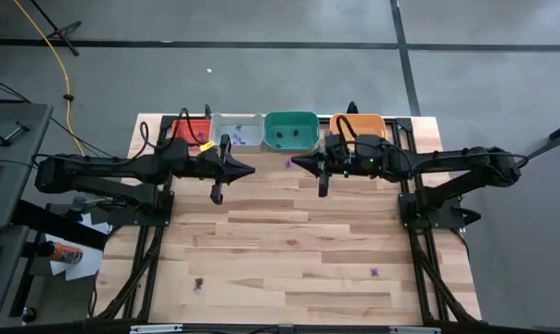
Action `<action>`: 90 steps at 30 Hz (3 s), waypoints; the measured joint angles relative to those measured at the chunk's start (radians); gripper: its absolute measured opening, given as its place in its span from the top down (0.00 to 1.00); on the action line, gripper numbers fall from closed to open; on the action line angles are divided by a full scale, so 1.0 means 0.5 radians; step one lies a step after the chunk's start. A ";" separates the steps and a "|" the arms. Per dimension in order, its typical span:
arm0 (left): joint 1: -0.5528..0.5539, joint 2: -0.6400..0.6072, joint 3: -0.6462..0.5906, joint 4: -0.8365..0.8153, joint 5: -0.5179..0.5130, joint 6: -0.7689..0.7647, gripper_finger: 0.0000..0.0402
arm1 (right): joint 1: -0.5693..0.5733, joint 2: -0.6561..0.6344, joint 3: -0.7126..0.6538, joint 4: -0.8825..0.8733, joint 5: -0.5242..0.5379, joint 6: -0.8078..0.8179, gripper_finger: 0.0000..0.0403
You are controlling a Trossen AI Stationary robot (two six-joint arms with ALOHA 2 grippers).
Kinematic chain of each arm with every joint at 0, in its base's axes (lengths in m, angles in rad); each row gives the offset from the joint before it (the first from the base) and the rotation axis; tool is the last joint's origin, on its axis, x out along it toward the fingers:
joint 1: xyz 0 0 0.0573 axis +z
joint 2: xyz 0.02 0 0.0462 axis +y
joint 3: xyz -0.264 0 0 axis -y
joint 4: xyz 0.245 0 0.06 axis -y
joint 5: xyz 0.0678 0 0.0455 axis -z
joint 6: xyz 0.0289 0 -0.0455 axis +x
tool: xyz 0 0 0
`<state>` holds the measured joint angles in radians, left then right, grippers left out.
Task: Sort Halloween decoration
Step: Put the violet spider into the orange bin
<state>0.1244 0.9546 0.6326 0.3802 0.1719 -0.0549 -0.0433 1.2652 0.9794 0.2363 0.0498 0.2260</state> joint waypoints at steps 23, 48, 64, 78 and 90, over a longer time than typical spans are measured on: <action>0.055 0.005 0.013 -0.020 -0.125 0.010 1.00 | -0.081 0.000 -0.001 -0.060 -0.180 -0.208 1.00; -0.040 0.437 0.391 -0.125 -0.401 -0.150 0.60 | -0.167 0.000 -0.002 -0.011 -0.311 -0.275 1.00; -0.081 0.734 0.547 0.064 -0.361 -0.381 0.48 | -0.166 0.000 -0.002 -0.028 -0.204 -0.283 1.00; -0.048 0.802 0.546 0.193 -0.443 -0.393 0.49 | -0.166 0.000 -0.002 -0.034 -0.172 -0.312 1.00; -0.015 0.816 0.546 0.182 -0.443 -0.393 0.70 | -0.166 0.000 -0.002 -0.036 -0.173 -0.312 1.00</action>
<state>0.1168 1.3624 0.9054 0.4711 -0.0498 -0.2512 -0.1265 1.2652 0.9787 0.2184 -0.0368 0.0700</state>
